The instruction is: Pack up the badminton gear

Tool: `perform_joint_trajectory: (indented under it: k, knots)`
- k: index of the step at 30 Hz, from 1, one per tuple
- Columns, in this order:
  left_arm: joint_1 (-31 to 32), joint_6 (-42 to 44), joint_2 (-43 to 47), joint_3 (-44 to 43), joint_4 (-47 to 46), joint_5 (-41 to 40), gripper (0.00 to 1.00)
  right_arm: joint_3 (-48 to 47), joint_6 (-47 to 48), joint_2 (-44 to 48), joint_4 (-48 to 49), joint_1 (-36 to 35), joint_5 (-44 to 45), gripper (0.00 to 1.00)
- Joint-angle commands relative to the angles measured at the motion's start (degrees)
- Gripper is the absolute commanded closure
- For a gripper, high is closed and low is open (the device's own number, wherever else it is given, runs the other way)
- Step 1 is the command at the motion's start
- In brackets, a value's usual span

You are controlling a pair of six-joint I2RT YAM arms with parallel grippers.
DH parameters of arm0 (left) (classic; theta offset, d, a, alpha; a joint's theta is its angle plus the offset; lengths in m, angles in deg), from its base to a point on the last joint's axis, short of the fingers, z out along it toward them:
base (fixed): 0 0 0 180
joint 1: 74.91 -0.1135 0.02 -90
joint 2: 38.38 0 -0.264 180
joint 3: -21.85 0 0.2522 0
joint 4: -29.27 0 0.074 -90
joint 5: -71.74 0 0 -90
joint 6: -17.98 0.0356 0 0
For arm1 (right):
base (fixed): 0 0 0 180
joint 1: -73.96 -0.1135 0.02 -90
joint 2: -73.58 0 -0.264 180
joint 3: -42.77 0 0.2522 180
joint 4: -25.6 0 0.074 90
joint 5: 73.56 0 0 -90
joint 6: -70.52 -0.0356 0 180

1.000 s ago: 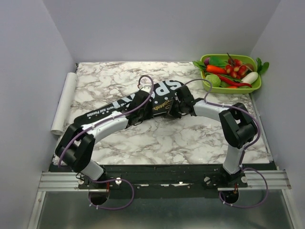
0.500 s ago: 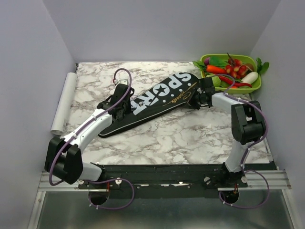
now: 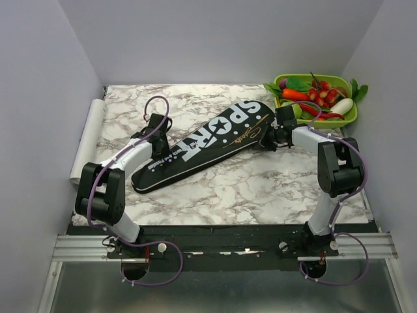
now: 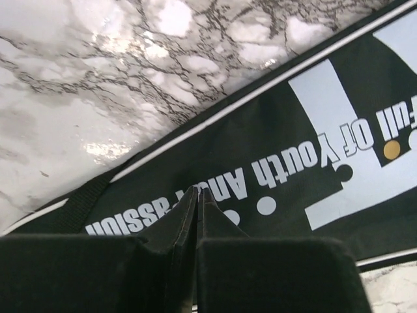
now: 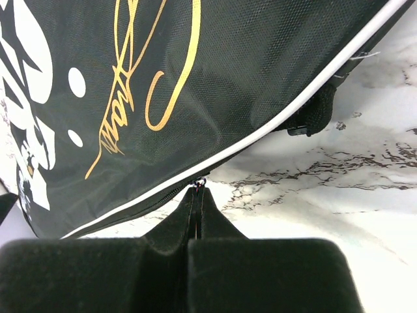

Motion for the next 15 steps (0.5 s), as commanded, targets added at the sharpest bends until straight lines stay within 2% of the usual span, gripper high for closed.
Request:
perform_joint_trajectory:
  k: [1, 7, 15]
  knots:
    - [0.55, 0.29, 2.71, 4.56, 0.00, 4.42, 0.90, 0.34, 1.88, 0.43, -1.35, -0.55, -1.61, 0.99]
    - [1.16, 0.47, 3.77, 9.49, -0.53, 6.78, 0.90, -0.45, 2.67, 0.17, -2.05, -2.39, -0.30, 0.99]
    - [7.14, -2.34, 0.26, 12.48, -4.65, 8.46, 0.91, -3.70, 1.97, -1.15, -4.07, -12.84, 2.25, 0.99]
